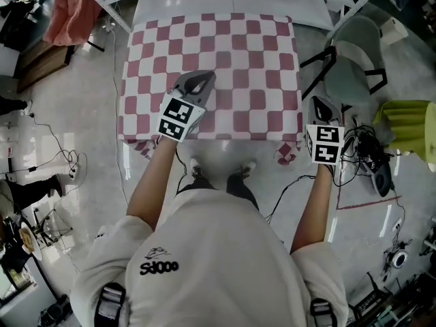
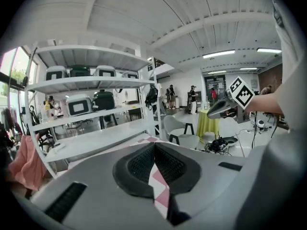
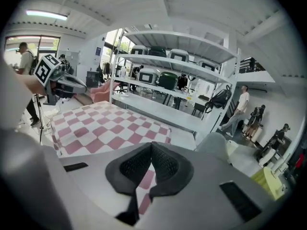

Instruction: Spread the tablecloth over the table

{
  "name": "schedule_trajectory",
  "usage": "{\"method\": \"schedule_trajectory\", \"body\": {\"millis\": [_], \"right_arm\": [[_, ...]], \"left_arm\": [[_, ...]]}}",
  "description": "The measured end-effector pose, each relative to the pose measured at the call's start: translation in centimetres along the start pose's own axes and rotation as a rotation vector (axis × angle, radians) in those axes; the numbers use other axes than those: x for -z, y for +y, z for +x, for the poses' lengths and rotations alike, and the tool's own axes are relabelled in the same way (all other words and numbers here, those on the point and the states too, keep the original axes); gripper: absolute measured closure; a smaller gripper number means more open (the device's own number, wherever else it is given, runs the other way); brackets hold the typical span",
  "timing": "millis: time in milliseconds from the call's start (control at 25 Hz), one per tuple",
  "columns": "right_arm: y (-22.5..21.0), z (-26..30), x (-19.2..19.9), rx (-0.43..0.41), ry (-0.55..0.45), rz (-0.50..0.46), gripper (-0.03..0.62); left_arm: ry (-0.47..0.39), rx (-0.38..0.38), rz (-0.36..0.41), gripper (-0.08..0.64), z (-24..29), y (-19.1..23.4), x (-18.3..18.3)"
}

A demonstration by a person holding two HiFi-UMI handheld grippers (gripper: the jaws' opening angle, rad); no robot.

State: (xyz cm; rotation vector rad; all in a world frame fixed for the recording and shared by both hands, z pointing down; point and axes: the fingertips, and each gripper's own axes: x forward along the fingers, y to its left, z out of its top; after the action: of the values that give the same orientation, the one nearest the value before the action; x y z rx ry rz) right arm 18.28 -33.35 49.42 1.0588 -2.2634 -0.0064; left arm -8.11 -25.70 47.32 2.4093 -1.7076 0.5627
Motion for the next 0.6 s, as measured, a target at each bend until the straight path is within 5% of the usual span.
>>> {"method": "schedule_trajectory", "body": {"millis": [600], "right_arm": [[10.8,-1.4,-17.6,-0.115,-0.285,-0.138,0.569]], "left_arm": [[-0.157,-0.239,0.039,0.532,-12.9,10.3,-5.0]]}}
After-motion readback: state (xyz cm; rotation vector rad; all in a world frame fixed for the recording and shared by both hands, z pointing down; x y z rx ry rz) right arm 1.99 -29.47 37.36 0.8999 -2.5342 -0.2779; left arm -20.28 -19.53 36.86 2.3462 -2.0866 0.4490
